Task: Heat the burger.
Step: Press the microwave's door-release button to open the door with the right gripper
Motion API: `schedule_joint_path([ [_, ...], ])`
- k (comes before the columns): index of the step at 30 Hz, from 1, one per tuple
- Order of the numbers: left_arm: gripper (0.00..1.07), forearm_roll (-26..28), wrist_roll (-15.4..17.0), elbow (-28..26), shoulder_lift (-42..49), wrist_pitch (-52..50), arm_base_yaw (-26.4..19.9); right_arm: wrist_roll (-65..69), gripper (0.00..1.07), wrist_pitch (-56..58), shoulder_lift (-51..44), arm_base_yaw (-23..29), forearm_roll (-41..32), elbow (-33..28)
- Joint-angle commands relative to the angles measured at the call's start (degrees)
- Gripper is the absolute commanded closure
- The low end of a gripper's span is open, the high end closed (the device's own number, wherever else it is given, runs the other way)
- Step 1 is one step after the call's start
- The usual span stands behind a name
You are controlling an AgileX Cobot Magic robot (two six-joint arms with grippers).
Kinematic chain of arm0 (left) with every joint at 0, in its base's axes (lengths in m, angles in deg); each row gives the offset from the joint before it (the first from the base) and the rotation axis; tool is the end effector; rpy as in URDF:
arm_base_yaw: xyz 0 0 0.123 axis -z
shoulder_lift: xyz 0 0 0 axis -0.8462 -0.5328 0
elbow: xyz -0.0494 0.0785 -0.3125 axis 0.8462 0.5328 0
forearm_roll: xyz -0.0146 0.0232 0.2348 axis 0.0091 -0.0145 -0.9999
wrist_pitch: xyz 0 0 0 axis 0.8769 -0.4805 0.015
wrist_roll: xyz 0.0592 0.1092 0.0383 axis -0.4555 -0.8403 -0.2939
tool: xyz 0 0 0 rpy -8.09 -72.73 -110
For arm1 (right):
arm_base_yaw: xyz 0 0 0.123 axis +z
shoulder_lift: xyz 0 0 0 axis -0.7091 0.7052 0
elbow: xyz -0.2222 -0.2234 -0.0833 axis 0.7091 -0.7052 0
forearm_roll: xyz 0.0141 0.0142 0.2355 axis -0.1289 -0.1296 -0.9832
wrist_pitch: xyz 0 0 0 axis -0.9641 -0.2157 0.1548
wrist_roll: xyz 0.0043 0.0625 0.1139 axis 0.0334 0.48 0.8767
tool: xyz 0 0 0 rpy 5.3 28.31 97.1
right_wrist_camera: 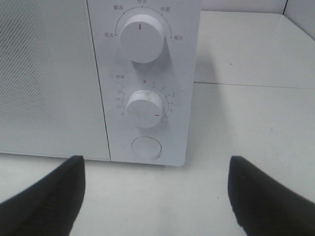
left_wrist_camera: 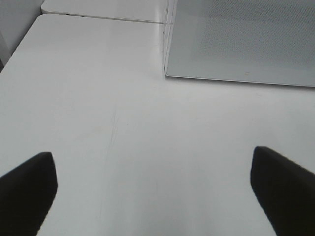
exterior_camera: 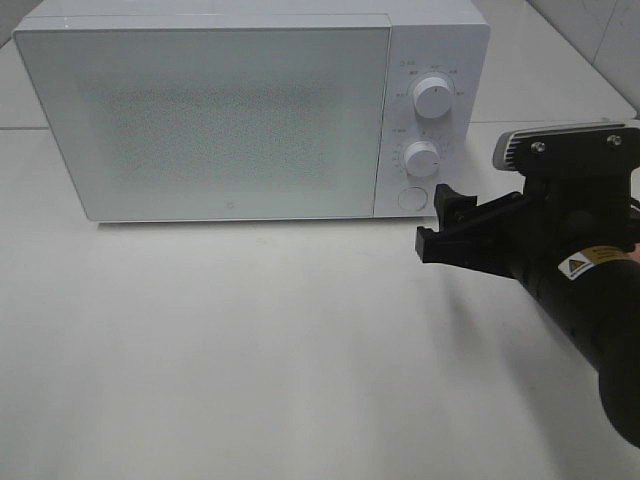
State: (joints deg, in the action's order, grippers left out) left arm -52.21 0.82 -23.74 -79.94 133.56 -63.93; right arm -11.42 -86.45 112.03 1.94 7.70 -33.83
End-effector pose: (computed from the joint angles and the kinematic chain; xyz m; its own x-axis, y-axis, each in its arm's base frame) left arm -0.0263 -0.0201 0.2564 -0.4371 -0.0756 -0.8962 0.0000 0.9965 -0.0840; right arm 0.2347 0.1201 0.2192 -0.1590 -0.0466 -0.9862 -0.0484 0.9981 -0.0394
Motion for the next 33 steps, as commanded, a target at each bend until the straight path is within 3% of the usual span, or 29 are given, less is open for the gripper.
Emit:
schedule_joint_path([
  [1, 0.06, 0.3, 0.2, -0.1, 1.3, 0.0, -0.2, -0.3, 0.32, -0.7, 1.7, 1.5, -1.0, 1.3],
  [10, 0.06, 0.3, 0.2, -0.1, 1.3, 0.0, -0.2, 4.6, 0.33, -0.6, 3.3, 1.9, -0.9, 1.5],
  [16, 0.06, 0.3, 0.2, -0.1, 1.3, 0.0, -0.2, 15.0, 0.39, -0.6, 3.3, 1.9, -0.9, 1.5],
  [23, 0.06, 0.3, 0.2, -0.1, 1.3, 0.0, -0.2, 36.4, 0.57, -0.6, 3.3, 1.9, -0.9, 1.5],
  [33, 0.06, 0.3, 0.2, -0.1, 1.3, 0.0, -0.2, 69.3, 0.93, -0.6, 3.3, 1.9, -3.6, 1.5],
])
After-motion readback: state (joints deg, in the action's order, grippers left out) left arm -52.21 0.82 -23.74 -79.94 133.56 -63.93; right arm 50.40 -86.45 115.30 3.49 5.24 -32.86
